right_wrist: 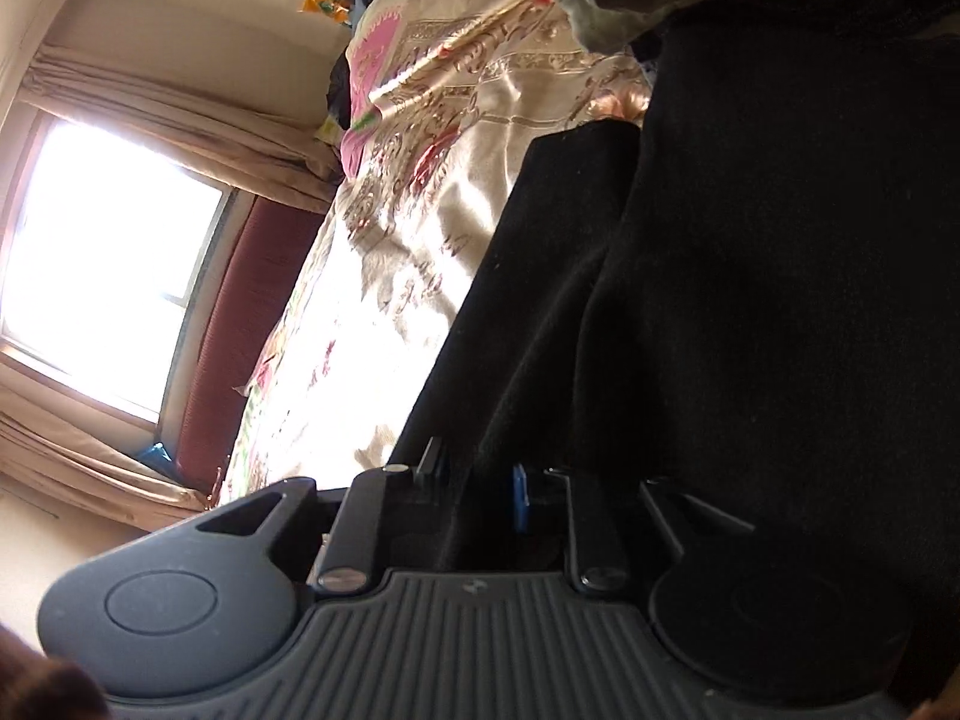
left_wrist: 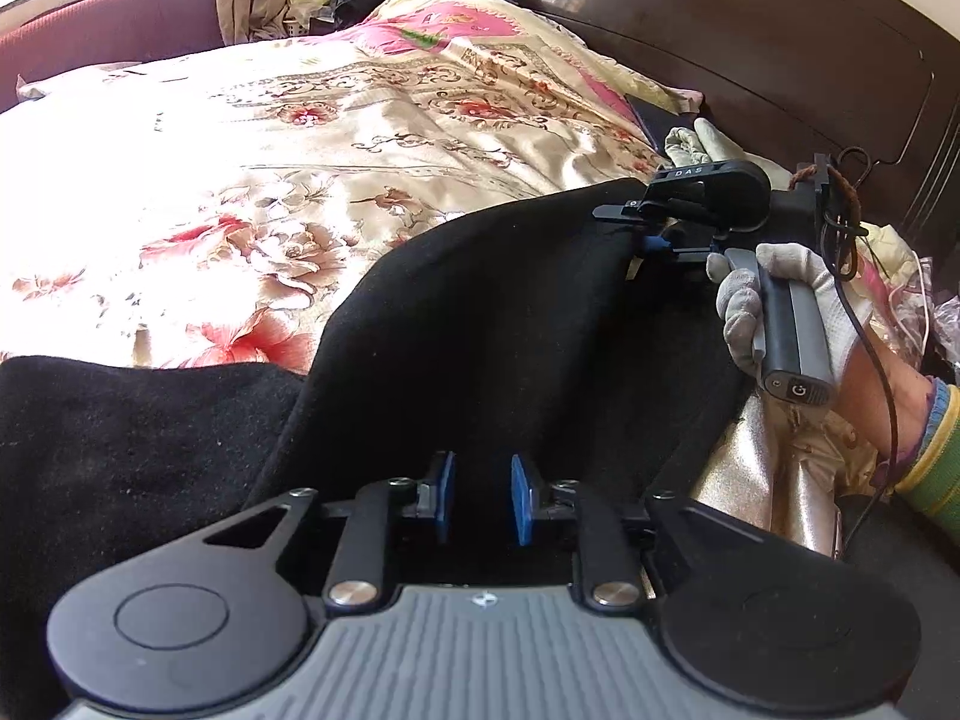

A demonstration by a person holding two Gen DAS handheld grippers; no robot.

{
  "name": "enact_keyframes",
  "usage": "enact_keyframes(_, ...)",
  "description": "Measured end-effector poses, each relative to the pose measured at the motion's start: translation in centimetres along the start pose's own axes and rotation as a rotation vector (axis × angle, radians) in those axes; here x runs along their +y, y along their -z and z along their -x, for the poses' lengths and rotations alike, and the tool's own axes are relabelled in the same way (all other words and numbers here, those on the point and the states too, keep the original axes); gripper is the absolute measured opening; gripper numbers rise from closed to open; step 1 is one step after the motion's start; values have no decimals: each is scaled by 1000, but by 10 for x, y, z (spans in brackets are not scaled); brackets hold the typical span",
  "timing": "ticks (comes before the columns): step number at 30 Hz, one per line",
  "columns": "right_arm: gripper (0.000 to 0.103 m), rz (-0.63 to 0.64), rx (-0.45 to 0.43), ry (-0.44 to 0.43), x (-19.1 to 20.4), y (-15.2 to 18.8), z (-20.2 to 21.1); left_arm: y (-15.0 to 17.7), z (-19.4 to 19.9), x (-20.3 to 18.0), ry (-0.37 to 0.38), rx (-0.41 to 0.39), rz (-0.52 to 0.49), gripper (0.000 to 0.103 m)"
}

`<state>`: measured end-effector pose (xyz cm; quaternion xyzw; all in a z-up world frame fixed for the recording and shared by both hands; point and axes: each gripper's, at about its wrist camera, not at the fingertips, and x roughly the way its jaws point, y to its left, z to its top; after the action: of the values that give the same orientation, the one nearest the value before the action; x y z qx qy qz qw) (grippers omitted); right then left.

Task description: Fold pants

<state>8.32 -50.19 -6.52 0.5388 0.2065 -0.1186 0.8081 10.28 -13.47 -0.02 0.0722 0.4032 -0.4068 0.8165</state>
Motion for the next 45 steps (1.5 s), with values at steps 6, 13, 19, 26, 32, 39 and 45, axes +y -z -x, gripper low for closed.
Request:
enact_keyframes(6,5,137,-64,-56,42,-10,43,-14,1,-8,23,-36,-13,36)
enact_keyframes(13,5,324,-178,-157,96,-20,133,-25,20,-30,83,-96,-62,46)
enact_keyframes(19,18,410,-95,96,34,3,135,-1,-3,-42,81,36,-110,51)
enact_keyframes(26,36,139,-102,106,-33,-7,114,17,-1,-54,58,91,-155,52)
enact_keyframes(32,9,114,-146,94,-30,-17,119,12,-3,-54,53,74,-144,52)
enact_keyframes(39,26,218,-123,214,-21,-24,110,11,-6,-52,59,65,-126,52)
enact_keyframes(45,45,194,-152,220,-34,-2,144,12,-8,-54,60,67,-149,52)
